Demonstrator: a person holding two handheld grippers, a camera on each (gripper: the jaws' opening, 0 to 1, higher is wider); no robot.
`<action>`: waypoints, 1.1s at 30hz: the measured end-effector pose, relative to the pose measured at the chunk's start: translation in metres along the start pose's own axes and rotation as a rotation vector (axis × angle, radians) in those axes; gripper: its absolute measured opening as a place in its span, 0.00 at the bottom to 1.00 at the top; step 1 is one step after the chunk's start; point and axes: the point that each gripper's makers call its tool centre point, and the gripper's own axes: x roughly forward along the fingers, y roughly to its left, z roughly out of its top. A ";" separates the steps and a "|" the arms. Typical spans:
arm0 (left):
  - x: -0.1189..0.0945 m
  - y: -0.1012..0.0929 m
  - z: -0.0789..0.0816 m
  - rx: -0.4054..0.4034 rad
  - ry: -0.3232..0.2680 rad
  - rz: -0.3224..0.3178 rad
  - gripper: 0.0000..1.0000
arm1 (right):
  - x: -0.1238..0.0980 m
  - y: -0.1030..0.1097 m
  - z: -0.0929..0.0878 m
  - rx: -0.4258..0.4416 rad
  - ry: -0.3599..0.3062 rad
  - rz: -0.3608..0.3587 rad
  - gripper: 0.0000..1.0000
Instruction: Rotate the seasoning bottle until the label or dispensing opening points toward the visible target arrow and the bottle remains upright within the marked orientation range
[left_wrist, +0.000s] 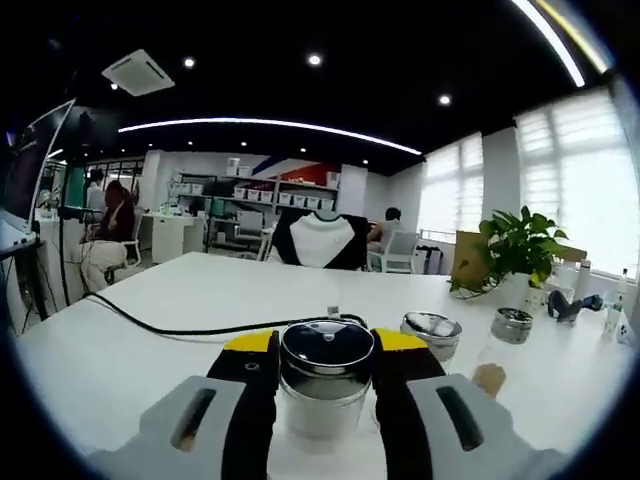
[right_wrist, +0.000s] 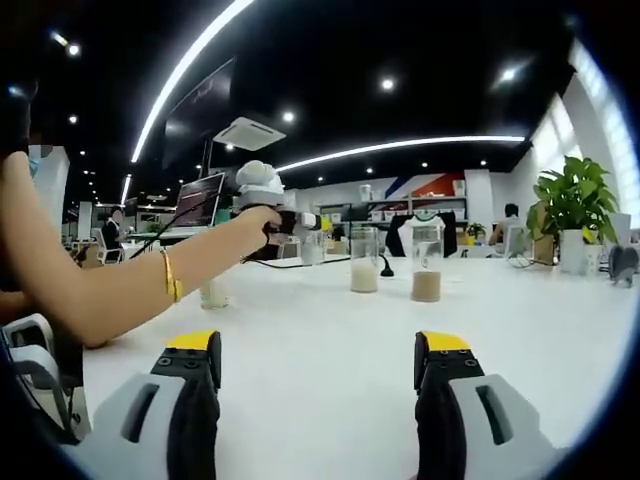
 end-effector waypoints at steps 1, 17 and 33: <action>0.001 0.000 0.002 0.003 -0.001 0.000 0.38 | 0.000 0.000 0.000 0.002 0.001 0.000 0.79; 0.006 -0.020 0.023 0.023 -0.030 -0.098 0.38 | 0.001 -0.005 0.000 0.001 0.004 -0.014 0.79; -0.021 -0.074 0.017 0.123 -0.003 -0.219 0.38 | 0.000 -0.004 0.000 -0.004 0.005 0.003 0.79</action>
